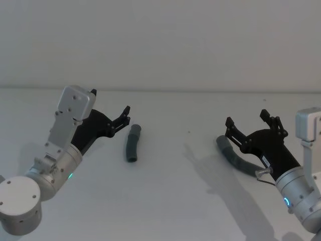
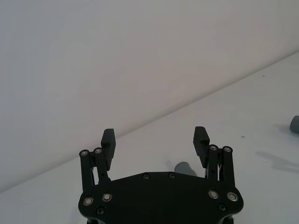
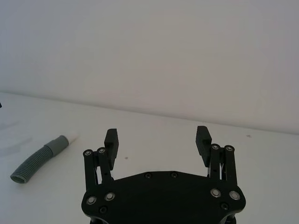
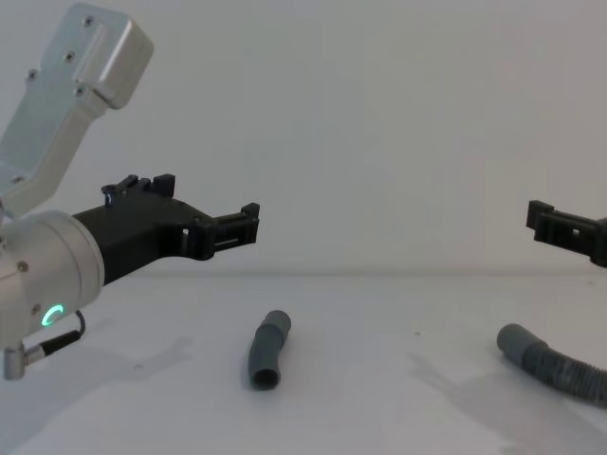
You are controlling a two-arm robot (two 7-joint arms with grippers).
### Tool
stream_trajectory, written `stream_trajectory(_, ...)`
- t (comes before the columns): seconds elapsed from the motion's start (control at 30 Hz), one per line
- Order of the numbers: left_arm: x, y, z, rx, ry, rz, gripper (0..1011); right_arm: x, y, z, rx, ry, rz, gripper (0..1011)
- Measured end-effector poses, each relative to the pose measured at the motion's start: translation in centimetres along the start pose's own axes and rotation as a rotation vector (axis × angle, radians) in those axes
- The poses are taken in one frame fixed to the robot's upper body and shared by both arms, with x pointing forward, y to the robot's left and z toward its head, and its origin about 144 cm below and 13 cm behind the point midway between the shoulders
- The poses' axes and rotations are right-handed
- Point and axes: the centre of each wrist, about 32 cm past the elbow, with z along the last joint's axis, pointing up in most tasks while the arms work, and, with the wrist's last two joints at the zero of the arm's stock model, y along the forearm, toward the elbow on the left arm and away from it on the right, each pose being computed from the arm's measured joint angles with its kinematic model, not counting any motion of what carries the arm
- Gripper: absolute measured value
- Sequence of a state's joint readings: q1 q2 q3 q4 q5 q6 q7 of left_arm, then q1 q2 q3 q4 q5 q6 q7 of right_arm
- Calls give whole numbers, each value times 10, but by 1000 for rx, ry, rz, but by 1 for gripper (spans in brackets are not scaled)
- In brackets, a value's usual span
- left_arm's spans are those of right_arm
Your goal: Use both hands to pick up one end of the pipe from the table, align the ends, and insert them.
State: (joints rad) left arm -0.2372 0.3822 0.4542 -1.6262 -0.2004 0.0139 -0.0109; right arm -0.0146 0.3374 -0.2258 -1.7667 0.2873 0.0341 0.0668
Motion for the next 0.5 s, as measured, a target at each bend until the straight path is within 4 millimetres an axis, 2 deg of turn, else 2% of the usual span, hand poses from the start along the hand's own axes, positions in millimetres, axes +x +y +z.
stream_trajectory(0.5, 0, 0, 0, 0, 0, 0, 1001, 0, 0, 0, 0, 0, 0, 1002)
